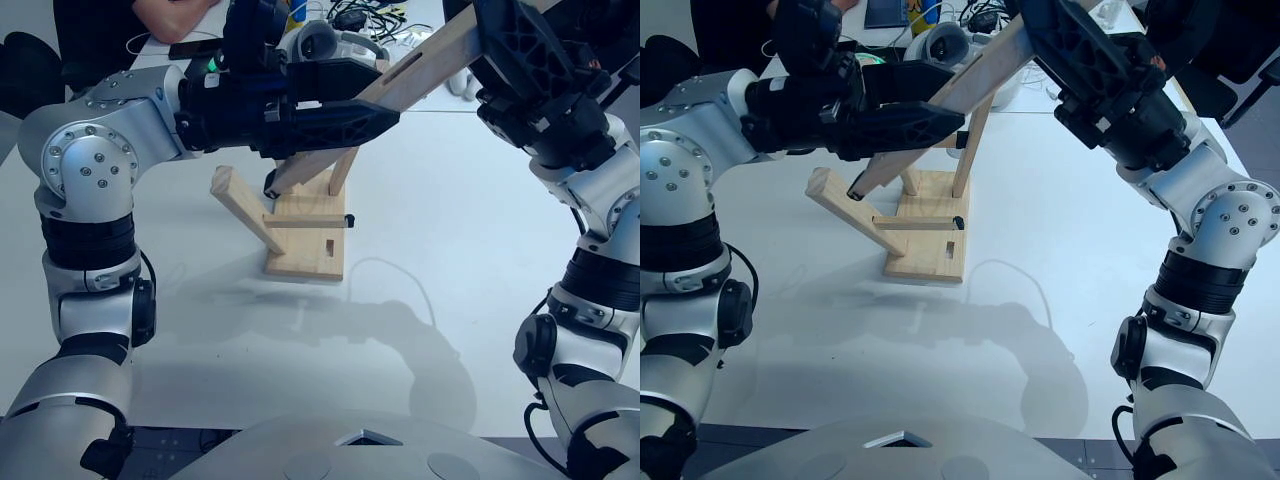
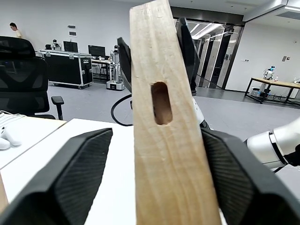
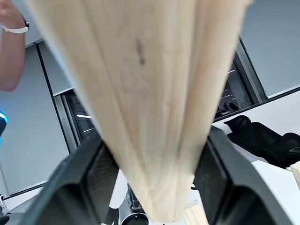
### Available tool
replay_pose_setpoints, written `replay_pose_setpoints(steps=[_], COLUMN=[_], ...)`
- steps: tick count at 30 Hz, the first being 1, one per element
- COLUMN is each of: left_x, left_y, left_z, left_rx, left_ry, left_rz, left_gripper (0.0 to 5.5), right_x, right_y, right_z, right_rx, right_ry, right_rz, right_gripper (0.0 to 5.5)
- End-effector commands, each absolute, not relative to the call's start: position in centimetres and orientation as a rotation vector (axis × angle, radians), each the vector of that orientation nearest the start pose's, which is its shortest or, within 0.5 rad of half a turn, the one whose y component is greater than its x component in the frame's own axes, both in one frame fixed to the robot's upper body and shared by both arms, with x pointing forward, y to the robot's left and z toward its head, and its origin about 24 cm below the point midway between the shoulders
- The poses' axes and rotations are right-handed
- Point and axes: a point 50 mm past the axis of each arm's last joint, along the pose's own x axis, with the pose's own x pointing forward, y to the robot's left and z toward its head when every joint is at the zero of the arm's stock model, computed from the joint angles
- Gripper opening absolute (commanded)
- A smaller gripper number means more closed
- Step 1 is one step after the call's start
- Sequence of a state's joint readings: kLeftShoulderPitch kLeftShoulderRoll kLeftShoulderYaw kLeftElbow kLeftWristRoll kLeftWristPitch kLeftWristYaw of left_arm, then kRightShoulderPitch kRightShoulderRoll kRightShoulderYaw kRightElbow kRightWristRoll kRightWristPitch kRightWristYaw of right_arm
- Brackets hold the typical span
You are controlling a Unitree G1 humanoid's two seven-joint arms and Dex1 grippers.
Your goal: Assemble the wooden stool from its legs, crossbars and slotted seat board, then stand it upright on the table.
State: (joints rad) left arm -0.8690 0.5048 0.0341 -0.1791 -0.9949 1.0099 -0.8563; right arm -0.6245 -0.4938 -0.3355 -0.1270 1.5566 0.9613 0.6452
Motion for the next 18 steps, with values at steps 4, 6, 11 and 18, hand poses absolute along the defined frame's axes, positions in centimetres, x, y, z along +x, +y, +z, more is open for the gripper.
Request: replay_pose_setpoints(steps=[4, 6, 11, 18], left_x=[26.8, 26.3, 25.1, 23.9], left_y=[13.2, 14.6, 17.9, 19.2], left_z=[28.3, 29.1, 29.6, 24.4], left_rx=[-0.078, -0.013, 0.241, 0.578], left_ry=[-0.052, -0.071, -0.036, 0.185], left_rz=[-1.412, -1.355, -1.201, -1.174], left_gripper=[4.43, 4.58, 4.58, 4.58], right_x=[26.1, 26.0, 25.8, 25.9], right_y=[-17.4, -18.1, -20.6, -23.2], right_z=[24.5, 24.0, 23.6, 24.2], right_rx=[0.668, 0.674, 0.699, 0.695], right_ry=[-0.176, -0.163, -0.184, -0.227], right_rz=[1.391, 1.376, 1.305, 1.205], right_gripper=[2.08, 2.08, 2.08, 2.08])
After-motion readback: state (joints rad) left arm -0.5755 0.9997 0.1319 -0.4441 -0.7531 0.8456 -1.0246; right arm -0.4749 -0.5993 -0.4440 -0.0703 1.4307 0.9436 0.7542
